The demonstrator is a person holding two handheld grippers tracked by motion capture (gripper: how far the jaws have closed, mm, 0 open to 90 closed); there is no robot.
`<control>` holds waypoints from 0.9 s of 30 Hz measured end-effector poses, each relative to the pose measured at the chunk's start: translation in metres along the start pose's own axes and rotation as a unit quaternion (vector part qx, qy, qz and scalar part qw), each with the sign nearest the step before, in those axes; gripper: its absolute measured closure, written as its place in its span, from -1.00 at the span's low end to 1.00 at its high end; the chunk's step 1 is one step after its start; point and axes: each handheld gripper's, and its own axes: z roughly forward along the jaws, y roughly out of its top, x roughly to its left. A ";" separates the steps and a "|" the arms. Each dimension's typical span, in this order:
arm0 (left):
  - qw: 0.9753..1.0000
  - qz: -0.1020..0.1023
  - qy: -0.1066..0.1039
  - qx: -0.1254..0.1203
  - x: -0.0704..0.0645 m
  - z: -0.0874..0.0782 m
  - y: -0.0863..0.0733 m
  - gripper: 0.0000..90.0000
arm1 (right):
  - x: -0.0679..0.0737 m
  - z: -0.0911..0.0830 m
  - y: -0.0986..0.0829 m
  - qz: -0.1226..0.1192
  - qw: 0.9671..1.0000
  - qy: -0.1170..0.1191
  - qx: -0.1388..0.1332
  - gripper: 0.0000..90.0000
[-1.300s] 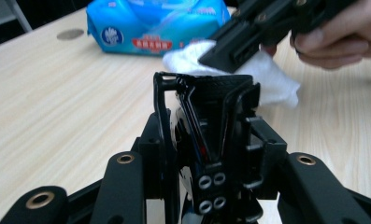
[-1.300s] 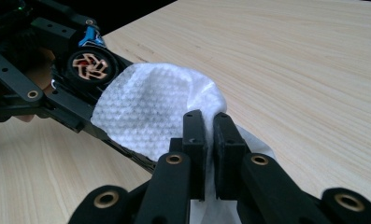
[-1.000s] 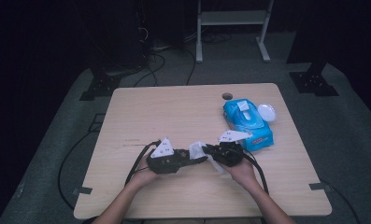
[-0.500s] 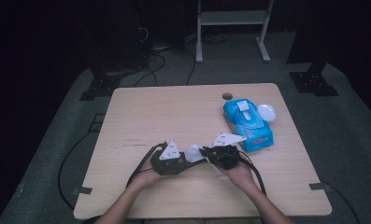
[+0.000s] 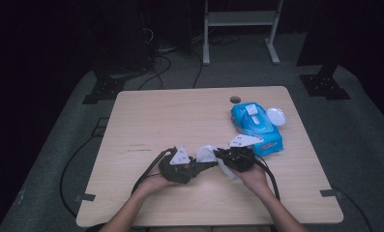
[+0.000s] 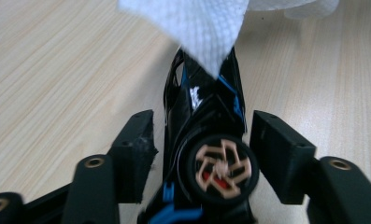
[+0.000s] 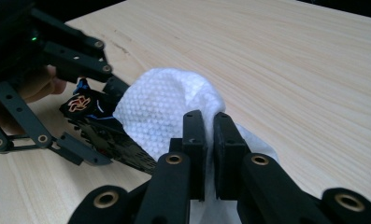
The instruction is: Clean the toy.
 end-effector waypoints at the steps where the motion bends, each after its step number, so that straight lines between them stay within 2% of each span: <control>1: 1.000 -0.002 -0.004 0.002 0.000 0.001 0.001 -0.18 | 0.001 0.000 0.000 -0.004 1.000 -0.001 0.001 0.87; 4: 1.000 -0.006 -0.010 0.010 0.000 0.004 0.002 -0.25 | -0.001 -0.001 0.000 -0.009 1.000 -0.006 -0.001 0.87; 6: 1.000 -0.011 -0.018 0.016 0.002 0.006 0.002 -0.29 | -0.006 -0.003 -0.001 -0.003 1.000 -0.018 -0.002 0.87; 8: 1.000 -0.012 -0.015 0.019 0.002 0.006 0.002 -0.29 | -0.011 -0.005 -0.003 0.005 1.000 -0.030 0.002 0.87; 10: 1.000 -0.009 -0.017 0.016 0.004 0.005 0.003 -0.27 | -0.013 -0.005 -0.005 0.017 1.000 -0.023 0.002 0.87; 13: 1.000 -0.006 -0.009 0.017 0.005 0.002 0.005 -0.21 | -0.005 -0.003 -0.003 0.006 1.000 -0.009 0.001 0.87; 15: 1.000 -0.003 0.006 0.023 0.005 -0.001 0.006 -0.21 | 0.002 -0.001 0.000 -0.003 1.000 -0.005 0.000 0.87; 16: 1.000 -0.003 0.008 0.022 0.005 -0.003 0.005 -0.18 | 0.004 0.000 0.001 0.002 1.000 0.004 -0.002 0.87; 18: 0.999 -0.013 0.003 0.031 0.009 -0.008 0.006 -0.18 | 0.009 0.003 0.001 0.011 1.000 0.024 -0.006 0.87; 20: 0.999 -0.018 0.001 0.033 0.011 -0.014 0.006 -0.20 | 0.013 0.006 0.001 -0.003 1.000 0.023 -0.002 0.87; 23: 0.999 -0.026 -0.007 0.033 0.012 -0.016 0.011 -0.28 | 0.006 0.003 0.002 0.012 1.000 0.019 -0.009 0.87; 26: 0.998 -0.026 -0.025 0.041 0.011 -0.008 0.019 -0.32 | -0.007 -0.006 0.000 0.039 0.999 0.005 -0.017 0.87; 27: 0.998 -0.025 -0.027 0.047 0.010 -0.005 0.022 -0.34 | -0.010 -0.008 -0.001 0.041 0.999 0.002 -0.020 0.87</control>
